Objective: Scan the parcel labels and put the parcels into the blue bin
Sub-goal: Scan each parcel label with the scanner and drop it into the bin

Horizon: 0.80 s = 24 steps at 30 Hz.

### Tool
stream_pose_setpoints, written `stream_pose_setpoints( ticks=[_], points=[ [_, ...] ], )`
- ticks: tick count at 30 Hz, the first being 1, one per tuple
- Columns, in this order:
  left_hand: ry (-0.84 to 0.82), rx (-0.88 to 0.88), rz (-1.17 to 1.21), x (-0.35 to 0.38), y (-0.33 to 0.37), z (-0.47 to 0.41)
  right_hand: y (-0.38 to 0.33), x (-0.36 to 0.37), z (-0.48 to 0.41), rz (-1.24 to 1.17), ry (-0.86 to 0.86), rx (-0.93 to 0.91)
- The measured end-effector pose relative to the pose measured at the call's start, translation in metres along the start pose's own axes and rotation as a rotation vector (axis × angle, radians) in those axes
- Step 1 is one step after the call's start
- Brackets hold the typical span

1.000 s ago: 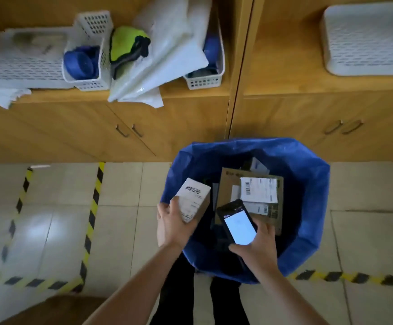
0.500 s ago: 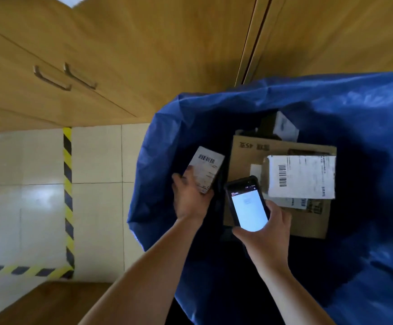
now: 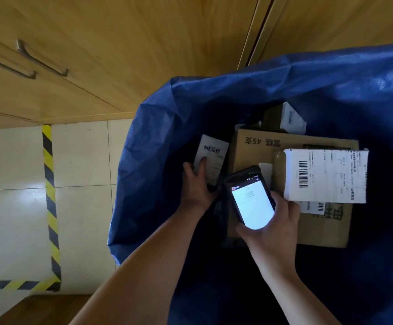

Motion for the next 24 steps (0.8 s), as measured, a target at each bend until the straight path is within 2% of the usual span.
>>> stream_pose_setpoints(
  ticks=[6,11,18,24],
  points=[
    [-0.162,0.016,-0.124,0.003,-0.004,0.009,-0.002,-0.005,0.010,0.003,-0.005,0.005],
    [-0.213,0.061,-0.157,-0.012,0.013,0.024,-0.010,-0.017,0.027,0.007,0.000,0.026],
    [-0.207,0.131,-0.274,-0.059,0.043,0.070,-0.034,-0.052,0.068,0.014,0.059,0.071],
    [-0.134,0.200,-0.290,-0.132,0.077,0.155,-0.077,-0.104,0.124,-0.020,0.118,0.009]
  ],
)
Point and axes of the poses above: each hand's wrist, its own z-axis away from the middle knuckle, its own x-axis out of the palm, y = z × x, the point moved 9 cm from there along -z, towards the middle knuckle, and after that the axes turned 4 degrees about -y, right-handed, at the moved point
